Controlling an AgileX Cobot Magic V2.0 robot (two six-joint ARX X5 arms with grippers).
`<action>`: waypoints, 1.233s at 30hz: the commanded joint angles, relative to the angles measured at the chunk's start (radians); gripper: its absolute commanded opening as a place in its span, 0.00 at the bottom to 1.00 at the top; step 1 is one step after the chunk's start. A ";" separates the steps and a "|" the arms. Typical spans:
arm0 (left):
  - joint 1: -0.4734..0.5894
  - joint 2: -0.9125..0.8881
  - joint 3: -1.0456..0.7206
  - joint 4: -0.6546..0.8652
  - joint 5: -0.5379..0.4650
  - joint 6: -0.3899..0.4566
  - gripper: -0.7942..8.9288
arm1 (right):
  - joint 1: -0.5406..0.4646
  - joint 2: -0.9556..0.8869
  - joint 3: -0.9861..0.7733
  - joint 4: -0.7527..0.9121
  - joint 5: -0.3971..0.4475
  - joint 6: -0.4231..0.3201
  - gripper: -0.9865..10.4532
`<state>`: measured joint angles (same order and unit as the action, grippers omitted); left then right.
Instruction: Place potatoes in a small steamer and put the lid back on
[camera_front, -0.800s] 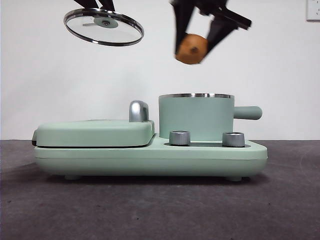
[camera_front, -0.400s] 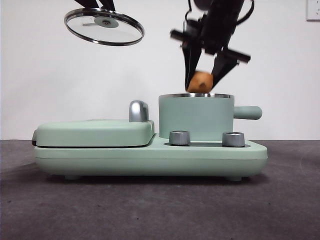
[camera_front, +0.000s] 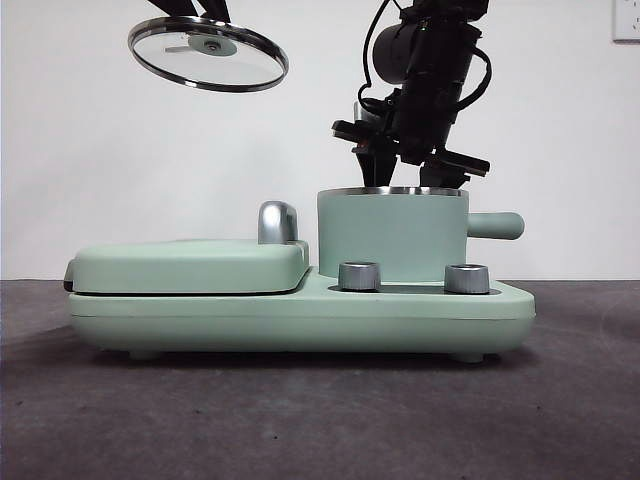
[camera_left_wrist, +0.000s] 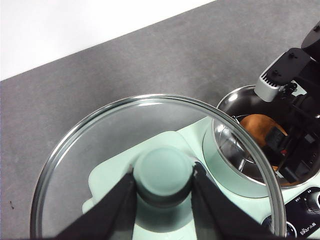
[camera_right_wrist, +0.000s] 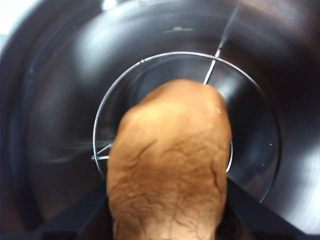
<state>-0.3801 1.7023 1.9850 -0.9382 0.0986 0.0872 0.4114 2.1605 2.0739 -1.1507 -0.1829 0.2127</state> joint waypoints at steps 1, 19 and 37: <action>-0.004 -0.004 0.035 0.018 -0.002 0.002 0.09 | 0.005 0.022 0.028 0.002 0.000 -0.016 0.31; -0.005 -0.004 0.035 0.010 -0.002 -0.001 0.09 | 0.015 0.008 0.339 -0.266 0.004 -0.044 0.47; -0.010 -0.003 0.033 -0.008 -0.001 -0.023 0.09 | 0.064 -0.499 0.005 -0.270 0.026 -0.116 0.47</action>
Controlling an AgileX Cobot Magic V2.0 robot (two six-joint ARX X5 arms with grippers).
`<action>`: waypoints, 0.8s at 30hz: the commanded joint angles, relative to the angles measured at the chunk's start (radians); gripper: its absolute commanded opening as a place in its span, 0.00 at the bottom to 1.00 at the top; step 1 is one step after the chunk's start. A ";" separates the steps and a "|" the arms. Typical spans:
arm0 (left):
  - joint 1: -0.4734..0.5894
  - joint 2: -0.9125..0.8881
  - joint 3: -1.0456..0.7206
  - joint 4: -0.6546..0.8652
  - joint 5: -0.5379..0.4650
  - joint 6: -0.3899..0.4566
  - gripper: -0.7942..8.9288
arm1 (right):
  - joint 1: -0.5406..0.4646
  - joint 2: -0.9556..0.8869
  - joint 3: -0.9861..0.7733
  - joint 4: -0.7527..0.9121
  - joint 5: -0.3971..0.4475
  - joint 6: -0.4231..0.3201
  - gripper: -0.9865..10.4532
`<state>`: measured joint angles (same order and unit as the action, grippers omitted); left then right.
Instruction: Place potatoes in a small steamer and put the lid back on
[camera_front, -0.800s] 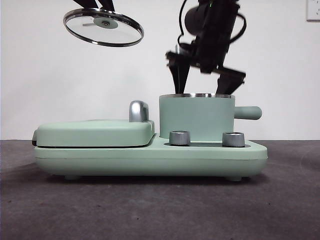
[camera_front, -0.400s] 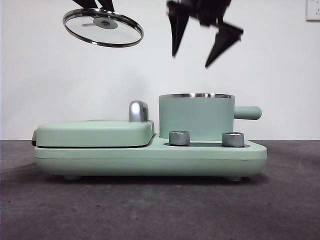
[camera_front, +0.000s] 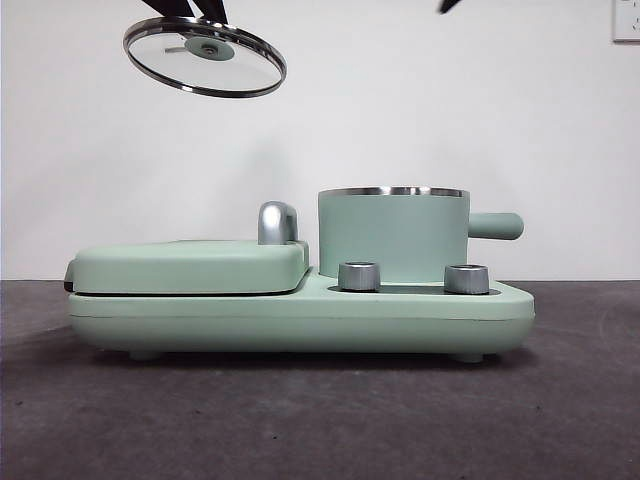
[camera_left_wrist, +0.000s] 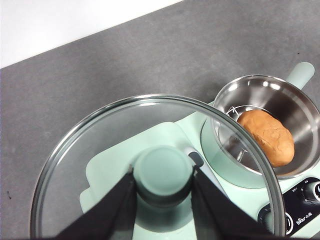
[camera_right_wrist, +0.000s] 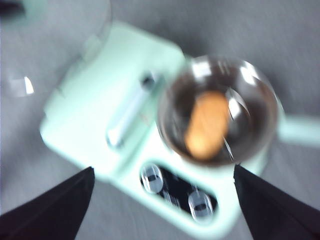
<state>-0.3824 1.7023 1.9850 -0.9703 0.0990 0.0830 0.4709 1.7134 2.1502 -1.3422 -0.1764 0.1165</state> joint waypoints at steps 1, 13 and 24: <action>-0.010 -0.003 0.033 0.024 -0.001 -0.019 0.09 | 0.005 -0.097 -0.129 -0.079 0.029 -0.020 0.47; -0.072 0.041 0.027 0.080 0.018 -0.036 0.09 | 0.082 -0.647 -0.811 0.252 0.024 0.079 0.47; -0.183 0.150 0.026 0.170 0.018 -0.050 0.09 | 0.123 -1.024 -1.181 0.458 0.156 0.270 0.47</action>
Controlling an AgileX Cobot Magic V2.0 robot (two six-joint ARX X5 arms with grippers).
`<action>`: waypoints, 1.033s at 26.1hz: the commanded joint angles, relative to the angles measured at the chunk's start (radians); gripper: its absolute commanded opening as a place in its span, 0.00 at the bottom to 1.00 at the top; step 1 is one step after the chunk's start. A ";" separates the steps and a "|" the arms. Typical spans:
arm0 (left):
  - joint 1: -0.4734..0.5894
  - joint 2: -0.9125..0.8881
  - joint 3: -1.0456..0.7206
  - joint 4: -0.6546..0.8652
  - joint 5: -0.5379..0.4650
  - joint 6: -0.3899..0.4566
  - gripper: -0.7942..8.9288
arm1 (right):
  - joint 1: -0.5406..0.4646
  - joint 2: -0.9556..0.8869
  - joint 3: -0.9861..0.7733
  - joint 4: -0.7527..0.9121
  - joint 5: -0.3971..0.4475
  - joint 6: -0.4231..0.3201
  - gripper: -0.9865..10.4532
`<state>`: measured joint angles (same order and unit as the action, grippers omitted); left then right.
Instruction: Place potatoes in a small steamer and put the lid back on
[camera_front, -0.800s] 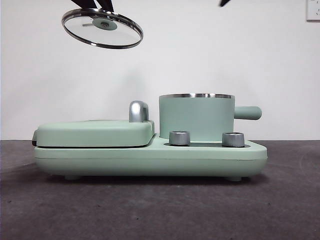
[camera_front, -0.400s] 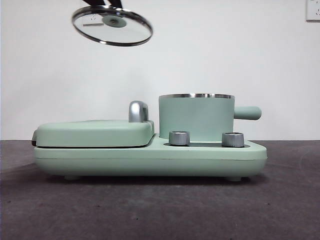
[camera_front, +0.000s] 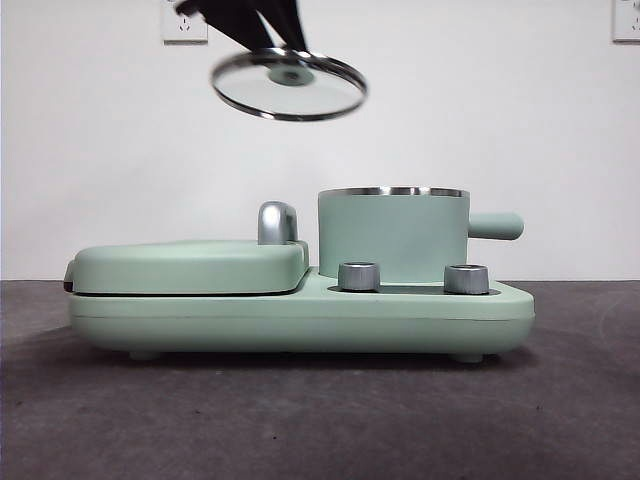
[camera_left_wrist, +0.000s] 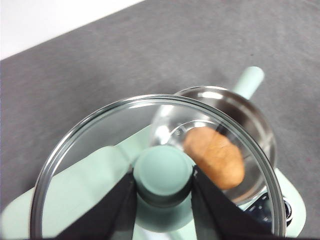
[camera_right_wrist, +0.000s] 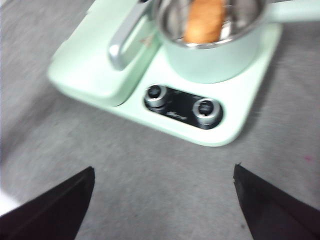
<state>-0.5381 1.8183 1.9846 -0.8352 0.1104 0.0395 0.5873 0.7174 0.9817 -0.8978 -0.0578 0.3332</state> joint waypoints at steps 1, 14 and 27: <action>-0.040 0.048 0.026 0.043 0.006 -0.006 0.09 | 0.007 -0.055 -0.026 0.009 0.063 0.054 0.47; -0.137 0.140 0.026 0.212 -0.018 -0.006 0.09 | 0.007 -0.200 -0.068 -0.098 0.168 0.061 0.47; -0.156 0.212 0.026 0.255 -0.066 -0.029 0.09 | 0.007 -0.211 -0.068 -0.106 0.168 0.060 0.47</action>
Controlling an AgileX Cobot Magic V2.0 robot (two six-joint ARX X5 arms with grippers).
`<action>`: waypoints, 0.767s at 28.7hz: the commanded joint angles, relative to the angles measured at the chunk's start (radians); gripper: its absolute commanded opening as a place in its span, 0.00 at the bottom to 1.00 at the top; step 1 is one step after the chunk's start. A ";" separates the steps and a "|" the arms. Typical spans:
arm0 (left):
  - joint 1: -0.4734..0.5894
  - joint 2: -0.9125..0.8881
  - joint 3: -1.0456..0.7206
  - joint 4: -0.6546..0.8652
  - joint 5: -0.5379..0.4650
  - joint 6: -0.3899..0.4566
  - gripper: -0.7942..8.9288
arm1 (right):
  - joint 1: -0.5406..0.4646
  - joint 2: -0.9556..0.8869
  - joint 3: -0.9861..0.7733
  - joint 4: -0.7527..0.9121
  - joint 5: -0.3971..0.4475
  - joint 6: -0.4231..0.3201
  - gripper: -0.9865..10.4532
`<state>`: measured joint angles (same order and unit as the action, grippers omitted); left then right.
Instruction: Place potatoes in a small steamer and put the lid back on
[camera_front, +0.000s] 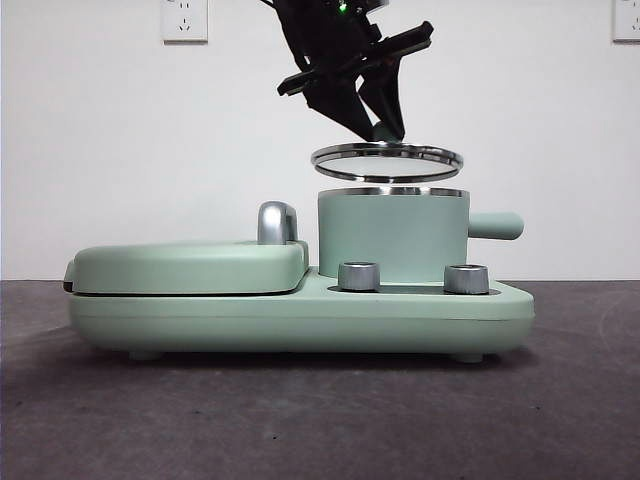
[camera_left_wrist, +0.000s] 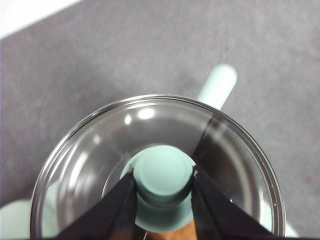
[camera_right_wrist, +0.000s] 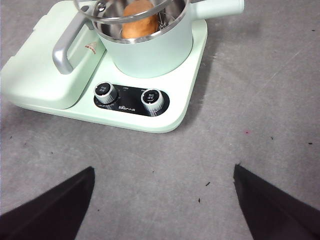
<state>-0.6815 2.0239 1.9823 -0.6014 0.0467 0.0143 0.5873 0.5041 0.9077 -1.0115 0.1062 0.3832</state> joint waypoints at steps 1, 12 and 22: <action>-0.013 0.006 0.028 0.017 -0.002 -0.003 0.09 | 0.007 0.002 0.006 0.008 0.004 0.010 0.47; -0.014 0.038 0.029 0.024 -0.002 0.000 0.09 | 0.007 0.002 0.006 0.008 0.000 0.010 0.47; -0.014 0.056 0.029 0.035 -0.002 0.031 0.09 | 0.007 0.002 0.006 0.008 0.000 0.010 0.47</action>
<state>-0.6849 2.0583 1.9823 -0.5980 0.0467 0.0345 0.5873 0.5041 0.9077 -1.0115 0.1059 0.3832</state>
